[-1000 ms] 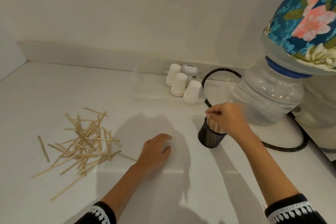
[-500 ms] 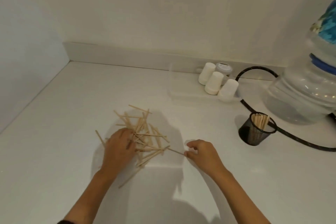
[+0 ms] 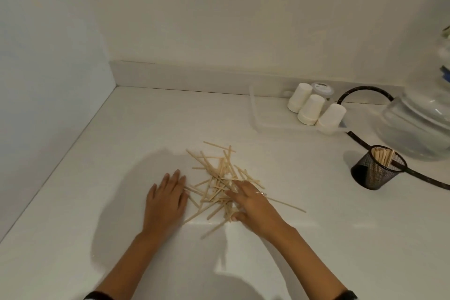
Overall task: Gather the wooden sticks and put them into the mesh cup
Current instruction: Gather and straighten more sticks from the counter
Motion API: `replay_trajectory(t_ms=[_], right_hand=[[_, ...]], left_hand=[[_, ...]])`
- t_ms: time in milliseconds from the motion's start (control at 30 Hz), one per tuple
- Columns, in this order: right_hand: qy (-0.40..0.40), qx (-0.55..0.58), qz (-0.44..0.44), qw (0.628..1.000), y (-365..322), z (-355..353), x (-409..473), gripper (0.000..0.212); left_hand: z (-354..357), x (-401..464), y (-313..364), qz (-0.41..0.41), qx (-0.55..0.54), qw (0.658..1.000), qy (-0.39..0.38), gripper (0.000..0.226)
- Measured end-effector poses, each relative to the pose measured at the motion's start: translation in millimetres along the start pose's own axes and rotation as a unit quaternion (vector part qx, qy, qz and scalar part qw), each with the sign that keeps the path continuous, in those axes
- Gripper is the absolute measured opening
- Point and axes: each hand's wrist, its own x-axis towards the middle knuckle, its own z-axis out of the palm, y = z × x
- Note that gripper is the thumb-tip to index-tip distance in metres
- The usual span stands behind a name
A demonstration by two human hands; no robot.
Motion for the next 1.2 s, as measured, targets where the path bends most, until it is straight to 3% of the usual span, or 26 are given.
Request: replay_trajectory(t_ms=[133, 367, 600, 867, 1067, 1200], right_hand=[[-0.008, -0.023, -0.005, 1.0, -11, 6, 11, 0.065], [-0.049, -0.052, 0.013, 0.997, -20, 7, 22, 0.054], [0.16, -0.065, -0.019, 0.985, -36, 12, 19, 0.037], [0.183, -0.043, -0.014, 0.982, -35, 9, 17, 0.027], [0.155, 0.069, 0.042, 0.985, -28, -7, 15, 0.019], [0.174, 0.237, 0.129, 0.947, -20, -28, 18, 0.009]], left_hand=[[10, 3, 6, -0.003, -0.011, 1.0, -0.022, 0.054], [14, 1, 11, 0.015, -0.043, 0.999, 0.012, 0.052], [17, 2, 10, 0.001, -0.096, 0.994, 0.046, 0.035], [11, 2, 11, -0.028, -0.23, 0.969, 0.084, 0.03], [3, 1, 13, -0.042, -0.278, 0.954, 0.103, 0.034], [-1, -2, 15, -0.048, -0.311, 0.941, 0.123, 0.04]])
